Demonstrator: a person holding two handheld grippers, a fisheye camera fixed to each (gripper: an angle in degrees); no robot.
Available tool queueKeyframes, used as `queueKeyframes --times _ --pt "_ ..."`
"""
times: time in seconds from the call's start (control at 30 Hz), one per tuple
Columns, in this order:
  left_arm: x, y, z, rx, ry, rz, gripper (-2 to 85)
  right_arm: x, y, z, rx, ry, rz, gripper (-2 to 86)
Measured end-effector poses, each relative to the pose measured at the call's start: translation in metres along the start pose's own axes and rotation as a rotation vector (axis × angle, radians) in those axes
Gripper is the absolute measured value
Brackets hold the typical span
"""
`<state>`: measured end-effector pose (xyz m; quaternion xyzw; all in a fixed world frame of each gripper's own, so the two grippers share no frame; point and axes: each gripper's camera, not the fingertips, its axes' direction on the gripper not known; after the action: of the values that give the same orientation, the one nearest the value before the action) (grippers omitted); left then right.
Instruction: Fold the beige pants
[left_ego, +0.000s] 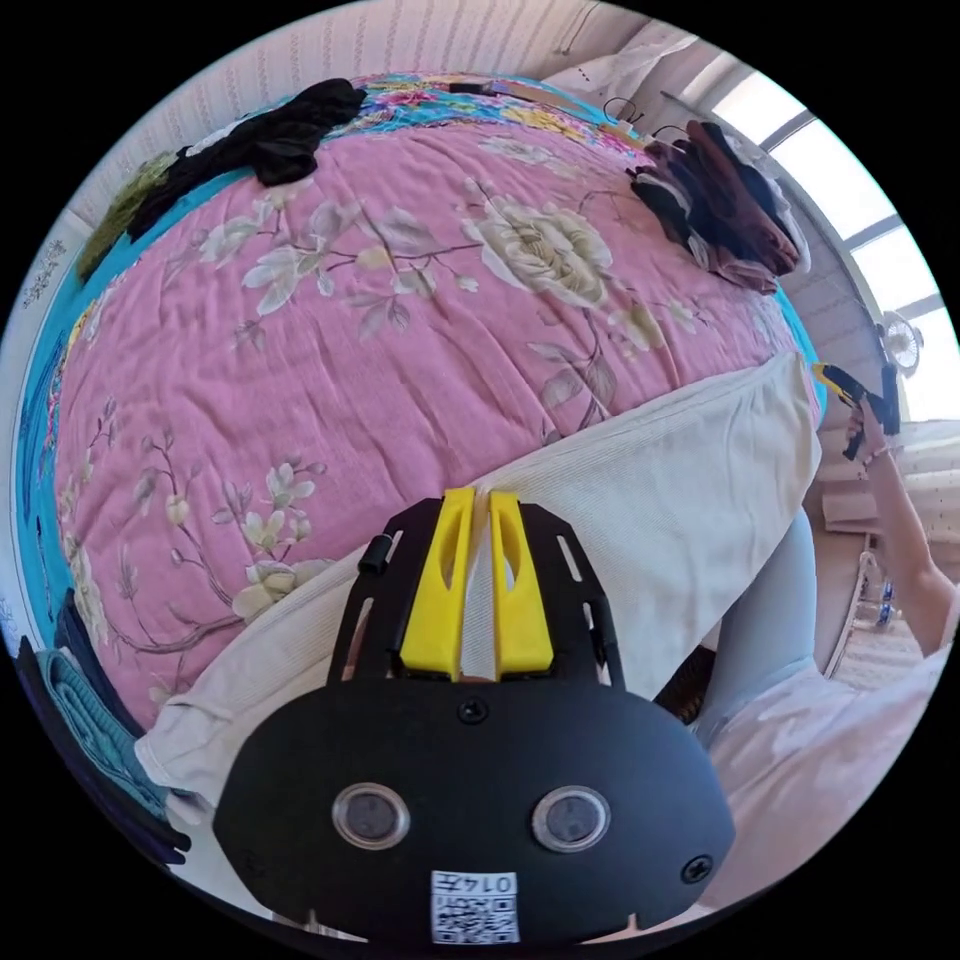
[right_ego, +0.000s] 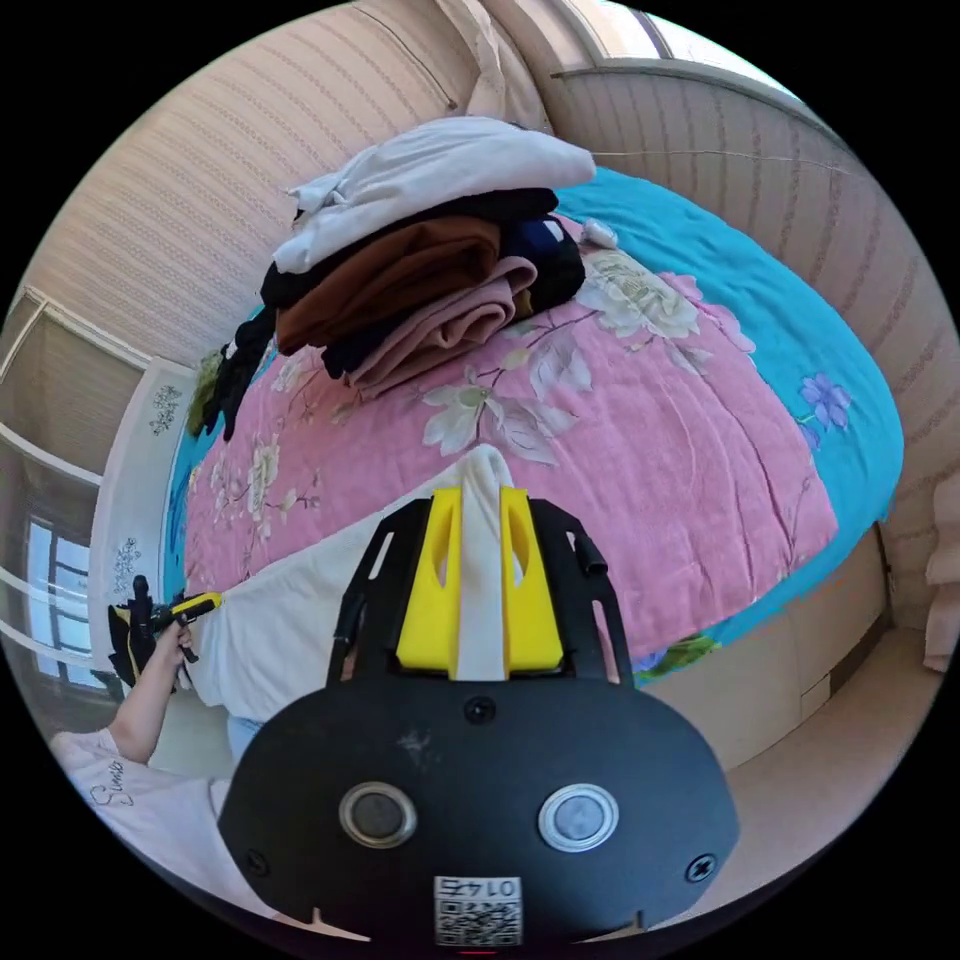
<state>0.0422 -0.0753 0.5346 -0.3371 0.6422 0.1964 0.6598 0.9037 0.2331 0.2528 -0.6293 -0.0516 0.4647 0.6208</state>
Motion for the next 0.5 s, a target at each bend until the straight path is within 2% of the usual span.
queueKeyframes --times 0.17,0.27,0.33,0.47,0.5 --pt "0.008 0.053 -0.043 0.128 -0.158 0.033 4.0 0.083 0.128 -0.043 0.123 -0.104 0.279 9.8" --pt "0.032 0.085 -0.049 0.161 -0.077 0.065 4.2 0.124 0.201 -0.033 0.145 -0.226 0.494 11.9" --pt "0.055 0.102 -0.035 0.164 0.05 0.06 4.8 0.145 0.236 -0.022 0.202 -0.33 0.624 13.2" --pt "0.088 0.111 0.019 0.073 0.146 0.053 5.5 0.157 0.241 -0.001 0.193 -0.443 0.668 11.8" --pt "0.096 0.11 0.038 0.023 0.138 0.051 5.7 0.159 0.239 0.004 0.185 -0.538 0.675 9.6"
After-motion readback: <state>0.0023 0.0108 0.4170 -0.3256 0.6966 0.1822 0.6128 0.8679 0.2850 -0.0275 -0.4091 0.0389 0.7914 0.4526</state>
